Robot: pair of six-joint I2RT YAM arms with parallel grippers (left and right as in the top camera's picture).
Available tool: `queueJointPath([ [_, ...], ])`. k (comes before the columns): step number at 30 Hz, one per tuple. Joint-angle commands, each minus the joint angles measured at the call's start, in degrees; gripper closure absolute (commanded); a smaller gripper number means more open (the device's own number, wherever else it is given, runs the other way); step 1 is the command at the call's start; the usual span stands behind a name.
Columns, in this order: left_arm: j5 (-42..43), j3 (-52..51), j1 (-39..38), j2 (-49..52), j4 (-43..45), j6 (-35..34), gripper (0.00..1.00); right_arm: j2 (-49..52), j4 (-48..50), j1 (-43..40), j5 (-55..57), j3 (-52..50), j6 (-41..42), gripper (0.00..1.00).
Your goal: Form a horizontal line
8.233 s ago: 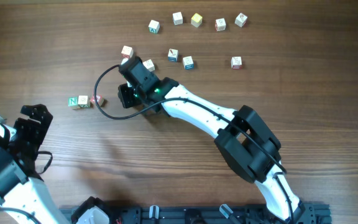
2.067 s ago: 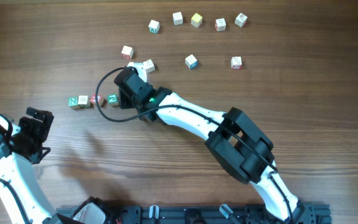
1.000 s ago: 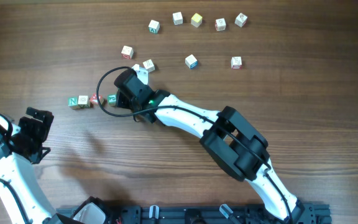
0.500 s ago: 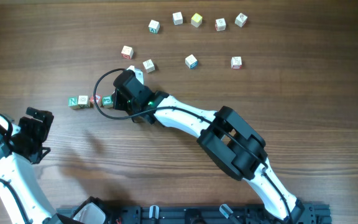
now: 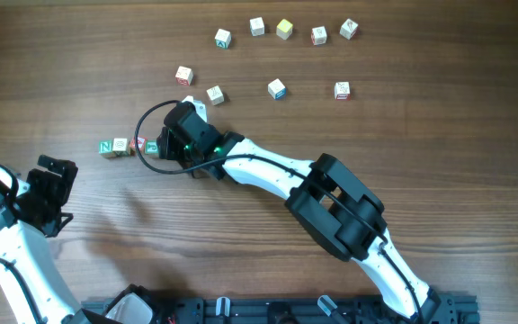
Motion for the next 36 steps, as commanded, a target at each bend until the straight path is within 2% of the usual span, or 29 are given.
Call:
queueJointPath([
  [1,-0.3,0.5,-0.1,0.1,0.0,0.3,0.0,1.5,0.1,0.4,0.9,0.0,-0.2,0.34],
  [4,-0.3,0.5,-0.1,0.1,0.0,0.3,0.0,1.5,-0.1,0.4,1.6,0.0,-0.2,0.25],
  [6,-0.3,0.5,-0.1,0.1,0.0,0.3,0.0,1.5,-0.1,0.3,1.9,0.0,-0.1,0.23],
  [20,-0.3,0.5,-0.1,0.1,0.0,0.3,0.0,-7.2,-0.3,-7.0,-5.8,0.1,-7.6,0.22],
  [22,-0.3,0.5,-0.1,0.1,0.0,0.3,0.0,-8.3,-0.1,-8.3,-8.6,0.2,-7.6,0.3],
  [26,-0.3,0.5,-0.1,0.1,0.0,0.3,0.0,-8.7,-0.2,-9.6,-13.9,0.2,-7.6,0.65],
  [28,-0.3,0.5,-0.1,0.1,0.0,0.3,0.0,-8.7,-1.2,-9.7,-15.4,0.2,-7.8,0.74],
  [31,-0.3,0.5,-0.1,0.1,0.0,0.3,0.0,-8.7,-4.2,-9.6,-16.2,0.2,-11.4,0.85],
  [36,-0.3,0.5,-0.1,0.1,0.0,0.3,0.0,-8.7,-12.6,-9.6,-13.4,0.2,-14.8,0.92],
])
